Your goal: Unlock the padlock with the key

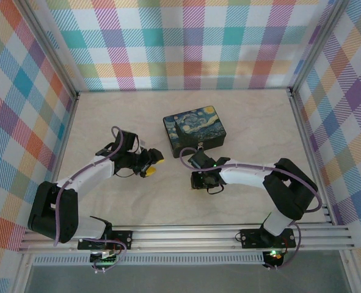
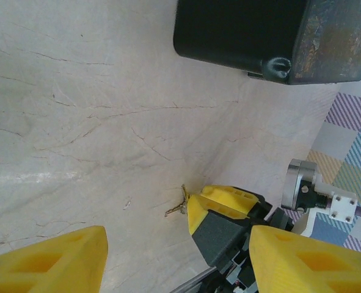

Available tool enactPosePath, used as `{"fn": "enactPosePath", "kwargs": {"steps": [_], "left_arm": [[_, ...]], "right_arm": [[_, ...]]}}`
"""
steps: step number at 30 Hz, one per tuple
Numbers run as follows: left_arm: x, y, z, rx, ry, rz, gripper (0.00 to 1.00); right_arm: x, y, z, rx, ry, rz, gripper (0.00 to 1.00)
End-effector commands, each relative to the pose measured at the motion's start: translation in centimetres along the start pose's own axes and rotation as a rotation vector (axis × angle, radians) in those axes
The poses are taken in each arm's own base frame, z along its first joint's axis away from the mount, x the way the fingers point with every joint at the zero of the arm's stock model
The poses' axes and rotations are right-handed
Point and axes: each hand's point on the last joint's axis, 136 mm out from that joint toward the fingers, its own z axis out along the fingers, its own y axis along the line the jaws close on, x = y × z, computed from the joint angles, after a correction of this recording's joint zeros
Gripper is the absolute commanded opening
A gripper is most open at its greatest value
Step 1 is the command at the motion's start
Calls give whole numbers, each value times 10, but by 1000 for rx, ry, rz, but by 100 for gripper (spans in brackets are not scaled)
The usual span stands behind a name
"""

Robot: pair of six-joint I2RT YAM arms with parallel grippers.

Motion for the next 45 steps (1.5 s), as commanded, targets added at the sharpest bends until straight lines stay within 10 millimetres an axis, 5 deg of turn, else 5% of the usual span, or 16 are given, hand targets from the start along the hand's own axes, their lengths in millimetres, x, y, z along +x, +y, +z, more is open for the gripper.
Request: {"fn": "enactPosePath", "kwargs": {"steps": [1, 13, 21, 31, 40, 45], "left_arm": [[3, -3, -5, 25, 12, 22, 63], [3, -3, -9, 35, 3, 25, 63], [2, -2, -9, 35, -2, 24, 63], [4, 2, -10, 26, -1, 25, 63], [6, 4, -10, 18, 1, 44, 64], [14, 3, -4, 26, 25, 39, 64]], "right_arm": [[-7, 24, -12, -95, -22, 5, 39], [6, 1, -5, 23, 33, -24, 42], [18, 5, 8, 81, 55, -72, 42], [29, -7, 26, 152, 100, -47, 22], [9, 11, 6, 21, -2, 6, 0], [-1, 21, -1, -64, -41, 34, 0]]}}
